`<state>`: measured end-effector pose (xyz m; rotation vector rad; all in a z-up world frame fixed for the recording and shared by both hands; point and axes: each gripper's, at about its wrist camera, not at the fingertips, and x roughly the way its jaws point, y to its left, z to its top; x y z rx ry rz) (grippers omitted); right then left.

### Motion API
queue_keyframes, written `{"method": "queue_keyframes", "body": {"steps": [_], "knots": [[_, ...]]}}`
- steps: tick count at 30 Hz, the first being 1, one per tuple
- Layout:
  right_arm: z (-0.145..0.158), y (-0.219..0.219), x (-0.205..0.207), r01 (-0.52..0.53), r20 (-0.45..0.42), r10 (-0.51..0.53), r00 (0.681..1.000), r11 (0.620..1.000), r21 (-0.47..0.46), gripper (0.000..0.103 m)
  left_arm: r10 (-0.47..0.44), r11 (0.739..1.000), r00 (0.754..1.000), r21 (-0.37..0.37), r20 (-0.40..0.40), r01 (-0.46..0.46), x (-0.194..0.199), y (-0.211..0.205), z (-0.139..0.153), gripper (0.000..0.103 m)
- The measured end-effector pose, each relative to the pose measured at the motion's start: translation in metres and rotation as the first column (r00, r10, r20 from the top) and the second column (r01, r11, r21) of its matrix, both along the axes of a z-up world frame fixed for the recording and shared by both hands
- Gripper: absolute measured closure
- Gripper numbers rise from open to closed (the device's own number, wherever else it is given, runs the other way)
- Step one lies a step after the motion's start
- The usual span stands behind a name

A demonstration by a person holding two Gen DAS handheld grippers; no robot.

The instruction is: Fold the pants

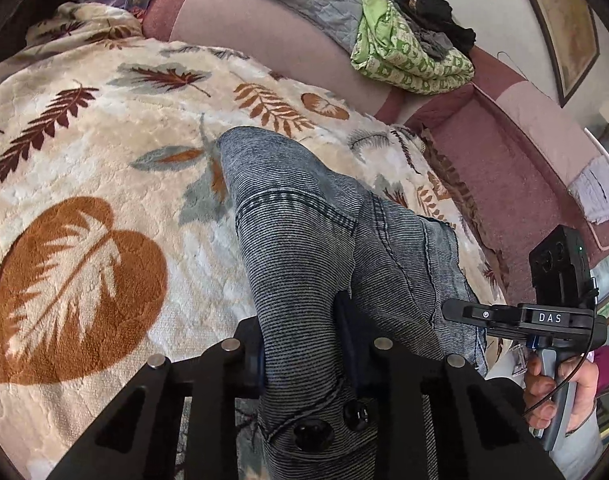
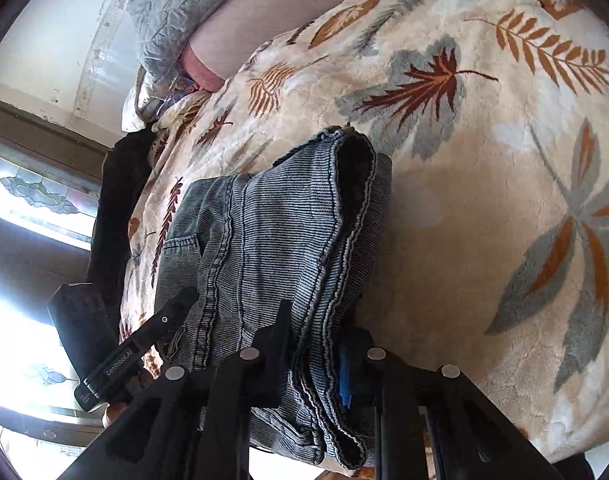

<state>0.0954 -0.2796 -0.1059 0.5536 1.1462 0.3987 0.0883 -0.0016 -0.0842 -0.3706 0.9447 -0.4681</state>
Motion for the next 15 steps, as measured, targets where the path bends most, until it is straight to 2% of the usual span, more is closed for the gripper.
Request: {"method": "queue_keyframes", "body": {"steps": [9, 15], "knots": [[0.031, 0.010, -0.002, -0.020, 0.077, 0.022, 0.997, 1.000, -0.018, 0.084, 0.015, 1.000, 0.995, 0.022, 0.098, -0.017, -0.006, 0.002, 0.035, 0.074], [0.063, 0.014, 0.009, -0.041, 0.141, 0.044, 0.989, 0.999, -0.027, 0.084, 0.036, 0.998, 0.989, 0.041, 0.142, -0.042, -0.002, 0.004, 0.062, 0.074]]}}
